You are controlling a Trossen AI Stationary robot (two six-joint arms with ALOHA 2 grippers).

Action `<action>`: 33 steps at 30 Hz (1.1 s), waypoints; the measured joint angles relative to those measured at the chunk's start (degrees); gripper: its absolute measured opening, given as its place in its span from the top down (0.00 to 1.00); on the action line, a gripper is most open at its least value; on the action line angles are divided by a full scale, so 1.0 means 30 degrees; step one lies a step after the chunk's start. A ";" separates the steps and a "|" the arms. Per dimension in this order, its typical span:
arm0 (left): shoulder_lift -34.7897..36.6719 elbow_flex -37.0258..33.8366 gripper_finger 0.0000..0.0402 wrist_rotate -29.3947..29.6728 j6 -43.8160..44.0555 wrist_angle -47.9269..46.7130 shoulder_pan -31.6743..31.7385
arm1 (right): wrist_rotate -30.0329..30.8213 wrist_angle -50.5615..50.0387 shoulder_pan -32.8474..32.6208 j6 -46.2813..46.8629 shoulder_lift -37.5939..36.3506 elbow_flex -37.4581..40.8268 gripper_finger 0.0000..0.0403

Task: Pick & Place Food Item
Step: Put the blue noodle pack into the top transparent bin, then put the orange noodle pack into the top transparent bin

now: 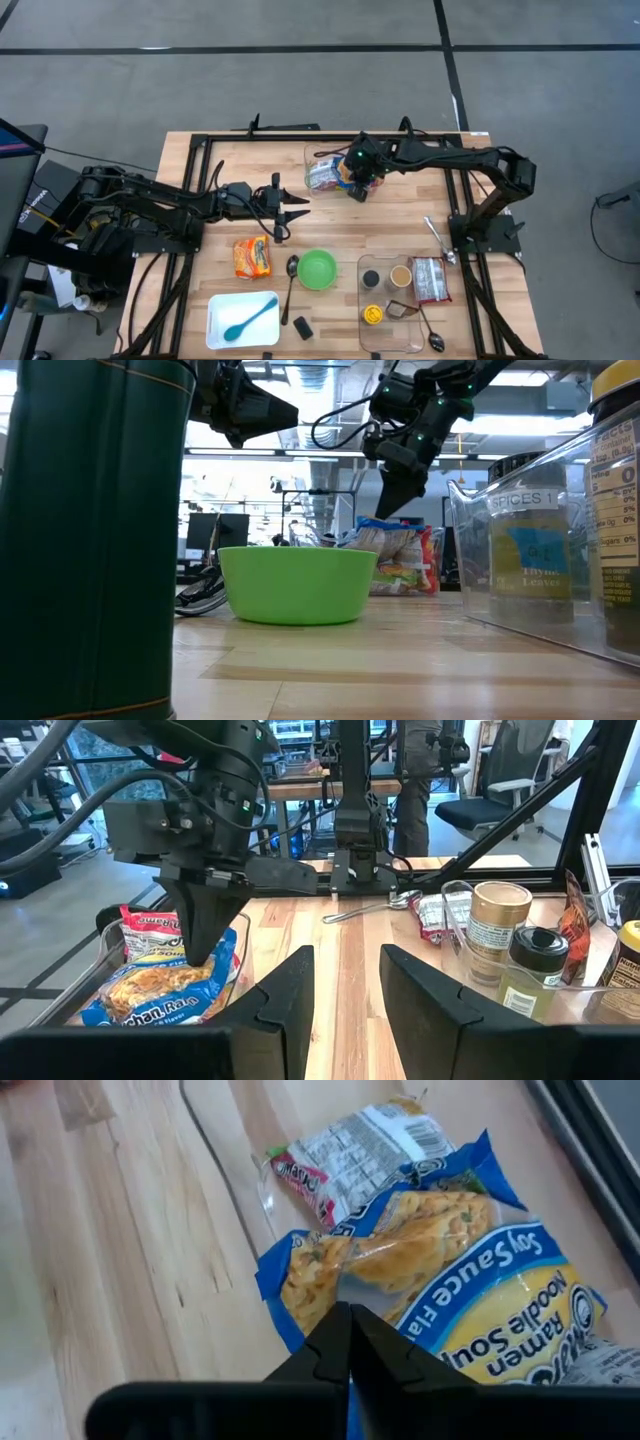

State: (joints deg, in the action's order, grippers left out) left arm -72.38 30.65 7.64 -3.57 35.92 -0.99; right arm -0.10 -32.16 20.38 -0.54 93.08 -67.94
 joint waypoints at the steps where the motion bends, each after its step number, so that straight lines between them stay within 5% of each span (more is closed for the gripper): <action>1: 0.0000 0.0000 0.73 0.0000 0.0000 -0.0010 0.0000 | 0.0000 0.0015 0.0000 0.0000 0.0000 0.0000 1.00; 10: 0.0000 0.0000 0.73 0.0000 0.0000 -0.0353 0.0000 | -0.2078 -0.0039 -0.0069 0.0335 0.0000 0.0000 1.00; 22: 0.0000 0.0000 0.73 0.0000 0.2465 -0.5350 0.0000 | -0.1092 -0.0374 0.0328 0.0036 -0.0176 -0.0310 1.00; 33: 0.0000 0.0000 0.73 0.0000 0.4299 -0.9050 0.0000 | 0.0198 0.0033 0.0043 -0.0036 -0.3004 -0.0583 1.00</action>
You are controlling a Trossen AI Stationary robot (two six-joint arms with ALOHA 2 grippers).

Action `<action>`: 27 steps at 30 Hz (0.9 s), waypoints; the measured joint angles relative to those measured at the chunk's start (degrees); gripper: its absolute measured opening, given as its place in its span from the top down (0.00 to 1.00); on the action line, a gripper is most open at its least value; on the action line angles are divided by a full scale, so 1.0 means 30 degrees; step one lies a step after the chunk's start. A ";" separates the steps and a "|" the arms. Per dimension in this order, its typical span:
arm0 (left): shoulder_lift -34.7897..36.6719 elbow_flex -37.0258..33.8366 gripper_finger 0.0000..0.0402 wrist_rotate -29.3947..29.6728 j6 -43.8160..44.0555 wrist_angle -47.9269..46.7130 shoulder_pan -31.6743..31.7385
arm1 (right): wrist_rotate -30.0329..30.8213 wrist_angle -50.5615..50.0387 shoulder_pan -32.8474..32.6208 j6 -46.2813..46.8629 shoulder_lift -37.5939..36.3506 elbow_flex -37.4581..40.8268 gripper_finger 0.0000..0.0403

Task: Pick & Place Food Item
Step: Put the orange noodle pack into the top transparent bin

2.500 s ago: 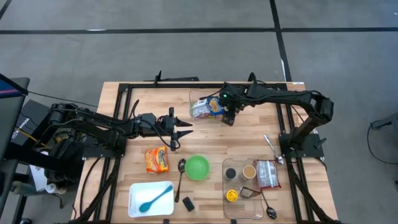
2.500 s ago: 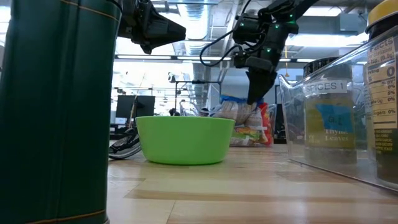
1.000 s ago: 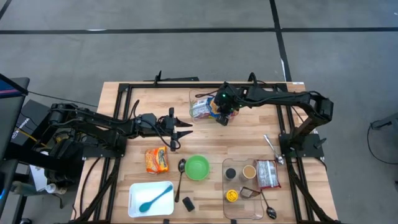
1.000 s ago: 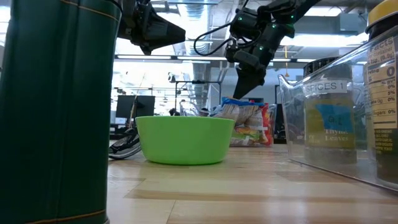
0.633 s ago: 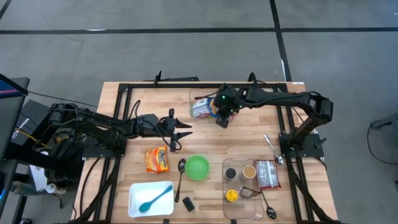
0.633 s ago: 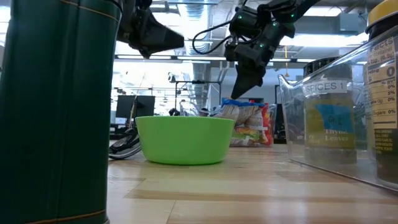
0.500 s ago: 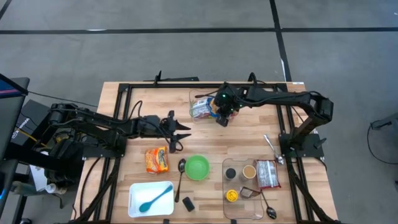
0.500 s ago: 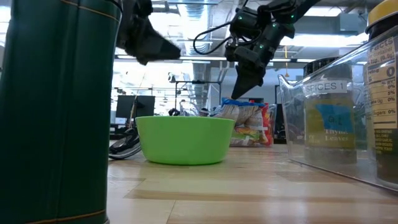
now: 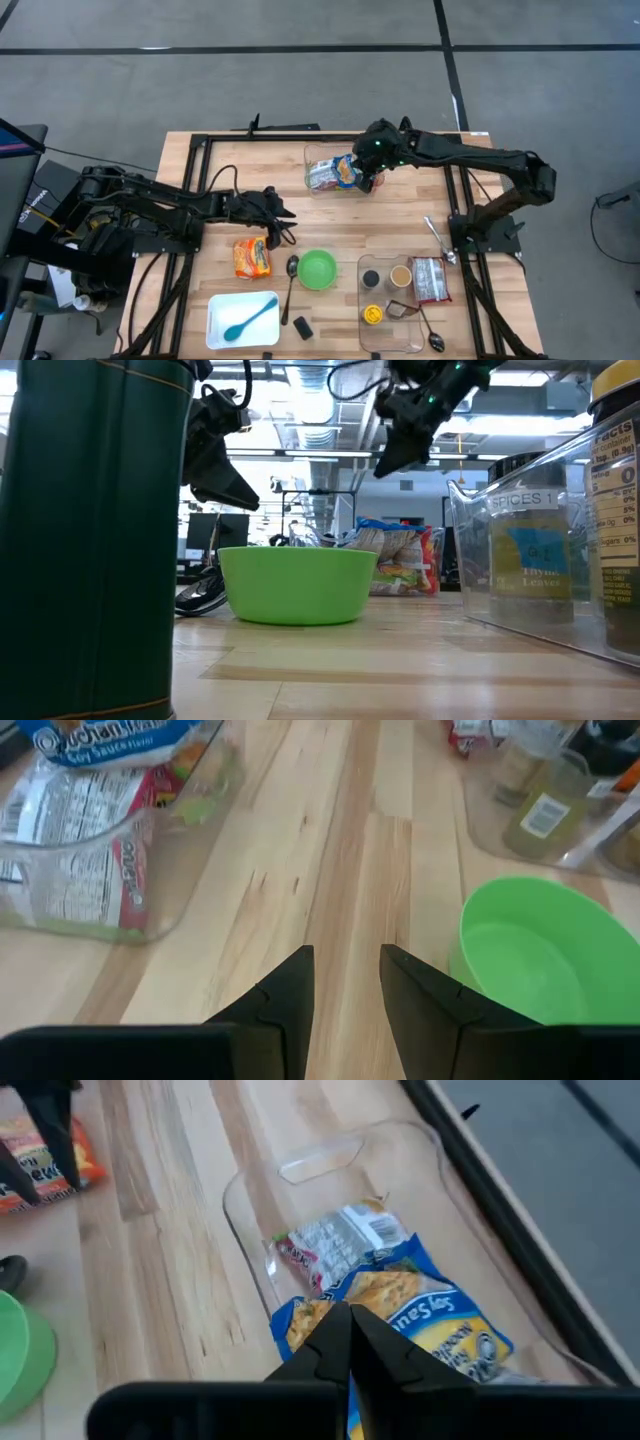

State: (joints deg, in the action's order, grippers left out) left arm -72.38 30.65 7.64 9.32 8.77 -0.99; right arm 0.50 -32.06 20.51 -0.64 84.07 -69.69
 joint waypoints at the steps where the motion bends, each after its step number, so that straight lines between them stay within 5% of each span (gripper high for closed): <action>1: 0.0000 0.0000 0.73 0.0000 0.0000 -0.0035 0.0000 | 0.0135 0.0007 -0.0143 -0.0002 -0.0284 0.0007 1.00; 18: 0.0000 0.0000 0.73 0.0007 0.0000 0.0081 0.0000 | 0.1322 -0.4663 -0.1476 -0.0733 -0.1663 0.0022 1.00; 27: 0.0000 0.0000 0.73 0.0007 0.0000 0.0081 0.0000 | -0.1242 -0.1649 -0.2208 -0.1089 -0.2980 0.1605 1.00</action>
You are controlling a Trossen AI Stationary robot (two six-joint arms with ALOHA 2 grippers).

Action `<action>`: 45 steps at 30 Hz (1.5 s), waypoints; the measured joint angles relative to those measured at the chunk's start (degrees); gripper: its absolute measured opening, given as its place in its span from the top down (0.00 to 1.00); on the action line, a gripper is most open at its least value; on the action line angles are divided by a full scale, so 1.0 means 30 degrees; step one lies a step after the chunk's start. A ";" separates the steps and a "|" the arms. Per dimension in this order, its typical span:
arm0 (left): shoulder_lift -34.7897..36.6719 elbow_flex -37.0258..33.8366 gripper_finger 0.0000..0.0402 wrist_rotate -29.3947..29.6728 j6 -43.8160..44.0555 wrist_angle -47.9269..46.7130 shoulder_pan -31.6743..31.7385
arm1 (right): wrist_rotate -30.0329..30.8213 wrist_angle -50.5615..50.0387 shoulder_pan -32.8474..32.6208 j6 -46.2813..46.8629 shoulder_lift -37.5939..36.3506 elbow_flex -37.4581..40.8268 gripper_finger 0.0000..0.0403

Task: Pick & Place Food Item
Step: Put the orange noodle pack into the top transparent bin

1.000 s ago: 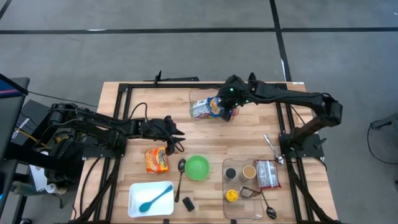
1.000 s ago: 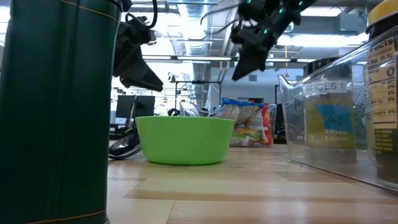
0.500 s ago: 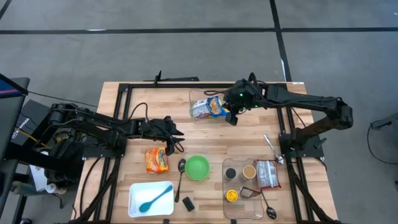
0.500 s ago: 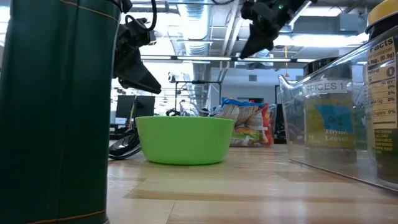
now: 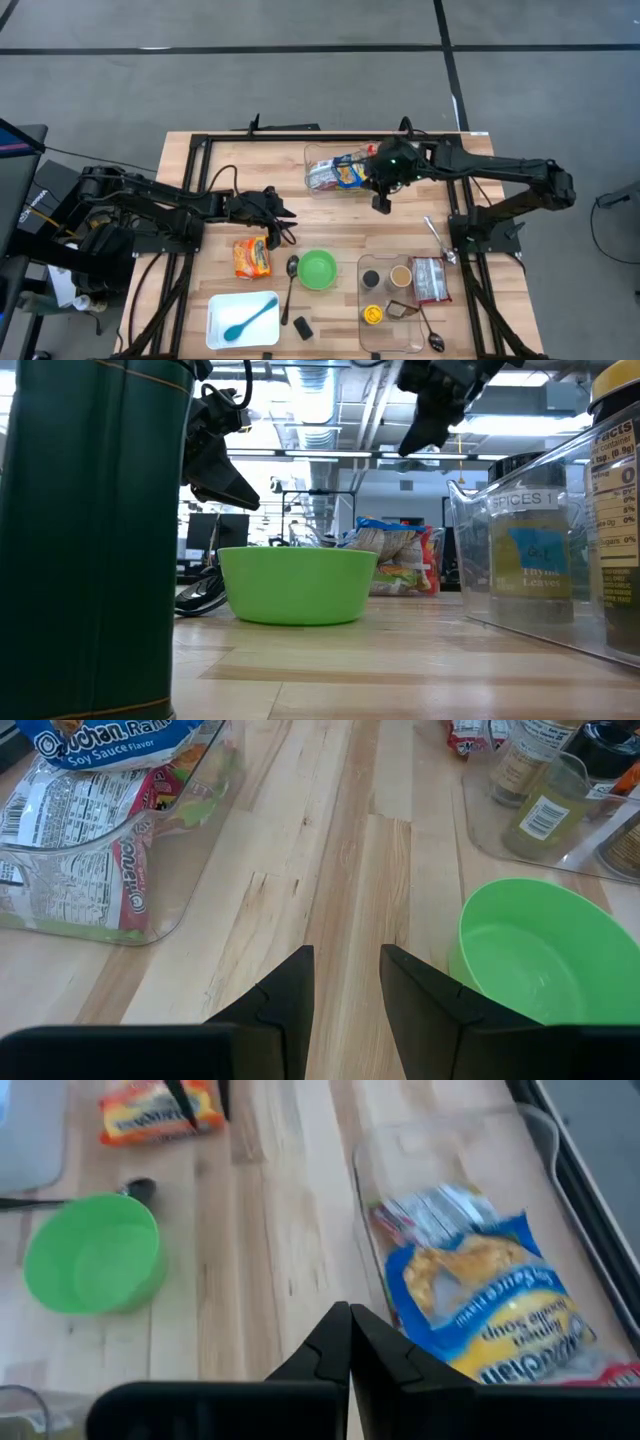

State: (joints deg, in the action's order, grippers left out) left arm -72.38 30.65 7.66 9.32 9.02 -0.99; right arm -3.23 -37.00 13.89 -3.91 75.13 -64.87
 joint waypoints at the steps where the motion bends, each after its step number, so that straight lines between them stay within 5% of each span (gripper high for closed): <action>1: 0.0000 0.0000 0.73 0.0000 0.0000 0.0000 0.0000 | -0.0002 0.0409 -0.0104 0.0008 -0.0279 0.0393 1.00; 17: 0.0000 0.0000 0.73 0.0000 0.0168 -0.0543 0.0000 | -0.0134 0.7643 -0.1454 0.1542 -0.6284 0.7906 1.00; 28: 0.0680 0.0005 0.73 -0.0160 0.6049 -0.8318 0.0080 | -0.0130 0.9132 -0.1551 0.2011 -0.7978 1.0168 1.00; 45: 0.7986 0.0000 0.80 -0.1781 1.1132 -1.7411 -0.1102 | -0.0130 0.9644 -0.1643 0.2038 -0.7903 1.0175 1.00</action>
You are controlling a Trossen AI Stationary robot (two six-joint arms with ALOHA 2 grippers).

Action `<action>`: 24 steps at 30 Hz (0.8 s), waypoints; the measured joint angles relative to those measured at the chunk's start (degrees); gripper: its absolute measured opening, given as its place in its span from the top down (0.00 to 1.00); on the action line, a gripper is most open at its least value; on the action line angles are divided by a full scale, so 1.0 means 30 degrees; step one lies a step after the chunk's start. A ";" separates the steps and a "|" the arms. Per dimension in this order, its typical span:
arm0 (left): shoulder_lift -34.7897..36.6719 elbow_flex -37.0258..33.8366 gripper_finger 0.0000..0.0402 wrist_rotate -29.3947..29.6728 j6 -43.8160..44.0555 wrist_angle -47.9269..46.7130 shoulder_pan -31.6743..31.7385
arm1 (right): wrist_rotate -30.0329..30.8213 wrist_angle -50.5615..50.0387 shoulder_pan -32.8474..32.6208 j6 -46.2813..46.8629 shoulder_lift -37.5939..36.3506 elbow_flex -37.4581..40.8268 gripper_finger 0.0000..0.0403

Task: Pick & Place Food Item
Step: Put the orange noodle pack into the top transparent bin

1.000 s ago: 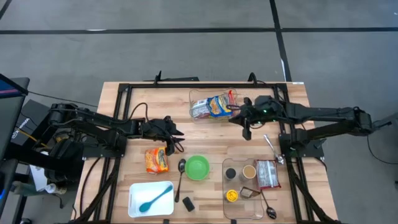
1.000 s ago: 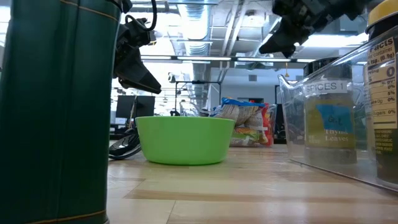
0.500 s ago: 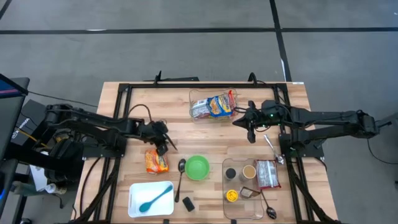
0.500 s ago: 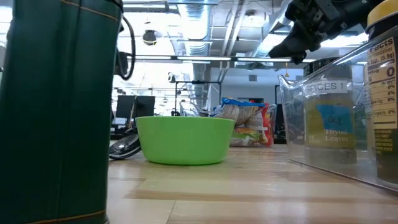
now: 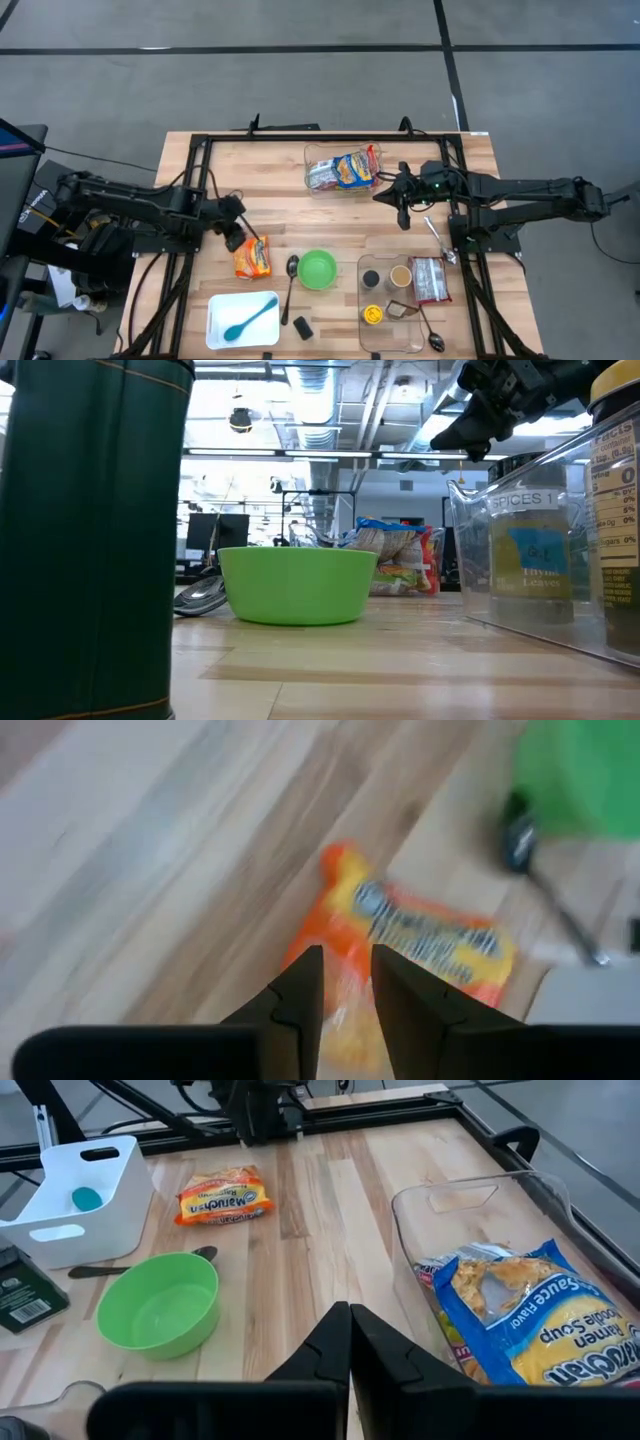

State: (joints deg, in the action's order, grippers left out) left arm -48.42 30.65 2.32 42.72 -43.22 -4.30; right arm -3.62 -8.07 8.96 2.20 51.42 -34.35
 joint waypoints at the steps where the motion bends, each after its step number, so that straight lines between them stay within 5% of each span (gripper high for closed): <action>1: 0.0035 0.0000 0.81 -0.0073 0.0387 -0.0602 -0.0074 | -0.0004 0.0003 -0.0003 0.0079 0.0003 0.0000 1.00; 24: -0.3457 0.0000 0.97 -0.0296 -0.2780 -0.2622 -0.1088 | 0.0000 -0.0023 -0.0003 0.0275 0.0007 -0.0007 1.00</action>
State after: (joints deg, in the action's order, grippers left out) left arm -58.79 30.65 1.43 34.38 -51.08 -7.56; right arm -3.62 -8.14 8.95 3.03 51.44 -34.37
